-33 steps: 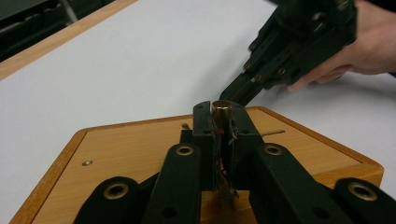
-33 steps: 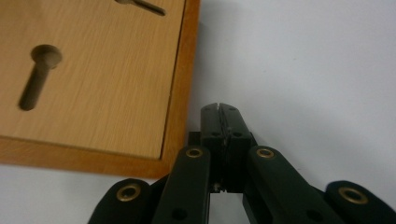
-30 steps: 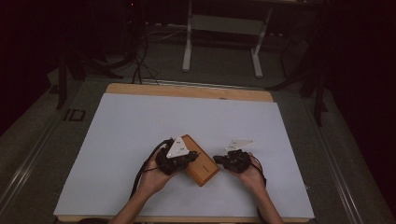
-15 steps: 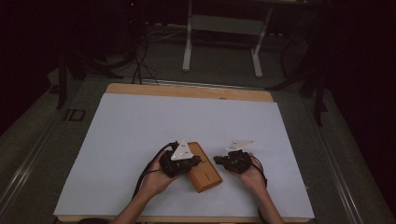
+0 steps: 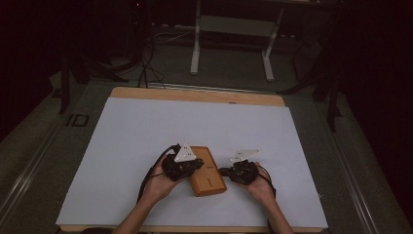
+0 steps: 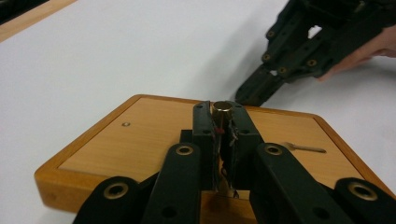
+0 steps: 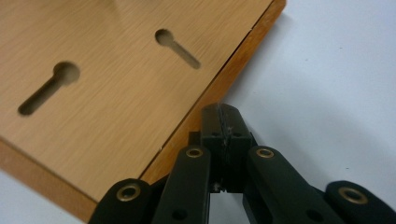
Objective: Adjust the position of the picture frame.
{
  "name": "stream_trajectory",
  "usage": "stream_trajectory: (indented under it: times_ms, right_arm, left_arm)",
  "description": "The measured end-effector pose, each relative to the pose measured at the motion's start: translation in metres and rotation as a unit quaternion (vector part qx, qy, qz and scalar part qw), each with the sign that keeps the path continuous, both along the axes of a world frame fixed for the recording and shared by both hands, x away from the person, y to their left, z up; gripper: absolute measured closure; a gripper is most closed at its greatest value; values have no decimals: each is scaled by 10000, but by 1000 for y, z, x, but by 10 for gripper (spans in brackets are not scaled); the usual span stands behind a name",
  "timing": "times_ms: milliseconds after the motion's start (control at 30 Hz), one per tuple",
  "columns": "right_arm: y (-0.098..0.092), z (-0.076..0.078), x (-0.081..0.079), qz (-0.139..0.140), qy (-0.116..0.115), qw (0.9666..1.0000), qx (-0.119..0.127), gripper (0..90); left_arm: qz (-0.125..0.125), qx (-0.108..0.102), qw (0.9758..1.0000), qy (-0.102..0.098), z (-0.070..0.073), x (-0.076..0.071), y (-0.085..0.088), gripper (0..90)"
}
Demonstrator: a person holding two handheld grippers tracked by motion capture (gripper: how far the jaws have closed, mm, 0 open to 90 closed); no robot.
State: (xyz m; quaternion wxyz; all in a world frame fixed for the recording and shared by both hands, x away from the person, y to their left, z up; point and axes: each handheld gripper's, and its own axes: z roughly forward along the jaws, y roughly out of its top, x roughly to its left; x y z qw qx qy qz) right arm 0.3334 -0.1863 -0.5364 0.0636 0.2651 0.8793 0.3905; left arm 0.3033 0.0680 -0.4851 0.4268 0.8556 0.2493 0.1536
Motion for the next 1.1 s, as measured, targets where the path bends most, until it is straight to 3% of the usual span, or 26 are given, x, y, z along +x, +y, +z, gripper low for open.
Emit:
stream_trajectory:
  times_ms: [300, 567, 800, 1100]
  right_arm:
    - [3, -1, -3, 73, 9, 10000, -38, 898]
    - [10, -2, -6, 169, 27, 9998, -64, 898]
    - [21, -3, -12, 362, 38, 9993, -41, 898]
    - [37, -3, -20, 596, 32, 9982, -29, 898]
  left_arm:
    - [358, -5, 9993, 53, -3, 7, 10, 843]
    - [841, -150, 9959, 287, -8, 16, 23, 842]
    - [1284, -218, 9905, 439, -12, 22, 33, 840]
    - [1818, -225, 9808, 667, -20, 29, 43, 839]
